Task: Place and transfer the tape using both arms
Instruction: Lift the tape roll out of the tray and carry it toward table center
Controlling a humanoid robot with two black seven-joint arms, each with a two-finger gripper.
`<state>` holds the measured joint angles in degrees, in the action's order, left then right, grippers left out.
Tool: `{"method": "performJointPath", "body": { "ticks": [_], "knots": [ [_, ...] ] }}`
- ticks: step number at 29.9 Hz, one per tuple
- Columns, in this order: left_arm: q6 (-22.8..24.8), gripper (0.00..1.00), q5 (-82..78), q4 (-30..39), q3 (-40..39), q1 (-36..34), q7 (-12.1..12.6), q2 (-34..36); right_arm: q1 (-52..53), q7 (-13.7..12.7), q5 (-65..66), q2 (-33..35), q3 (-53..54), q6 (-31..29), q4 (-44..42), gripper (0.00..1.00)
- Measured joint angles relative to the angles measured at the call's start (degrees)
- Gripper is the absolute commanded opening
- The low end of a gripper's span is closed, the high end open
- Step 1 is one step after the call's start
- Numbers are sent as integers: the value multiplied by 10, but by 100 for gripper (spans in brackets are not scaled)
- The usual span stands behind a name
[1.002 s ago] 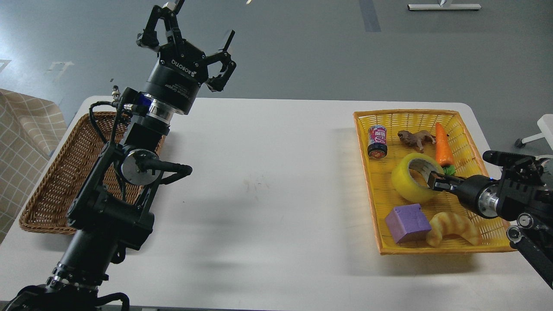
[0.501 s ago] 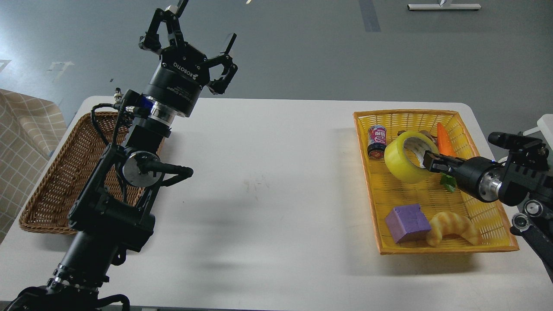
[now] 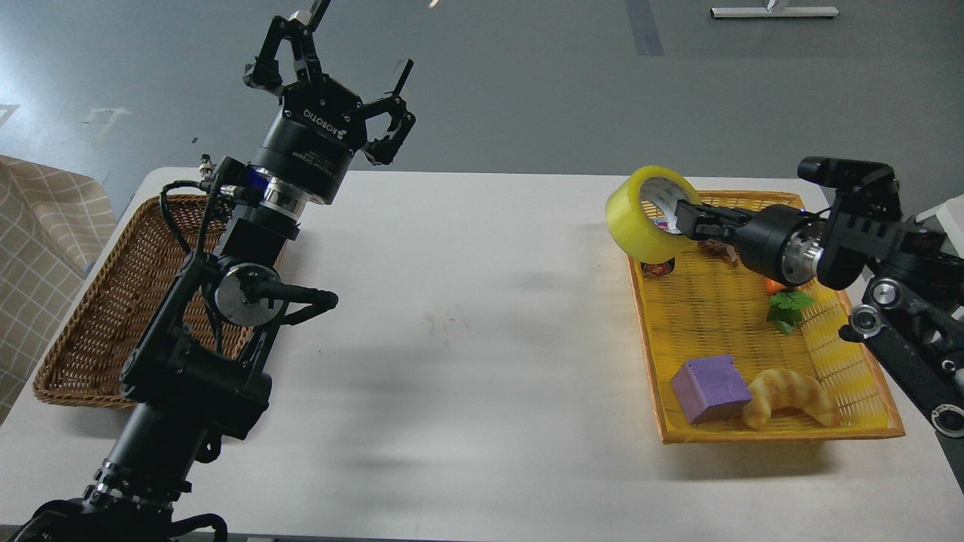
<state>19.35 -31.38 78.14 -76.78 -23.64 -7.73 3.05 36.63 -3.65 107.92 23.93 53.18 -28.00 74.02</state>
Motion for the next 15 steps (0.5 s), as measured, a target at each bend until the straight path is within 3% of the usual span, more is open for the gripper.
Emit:
{"method": "performJointPath", "body": {
  "ticks": [8,15],
  "knots": [
    [1,98,-1,1,-1,1,0,-4,50,-8,6,-121,-40,0,-74,18],
    [4,98,0,1,-6,7,0,0,116,-17,9,-182,-132,0,-148,17]
  ]
}}
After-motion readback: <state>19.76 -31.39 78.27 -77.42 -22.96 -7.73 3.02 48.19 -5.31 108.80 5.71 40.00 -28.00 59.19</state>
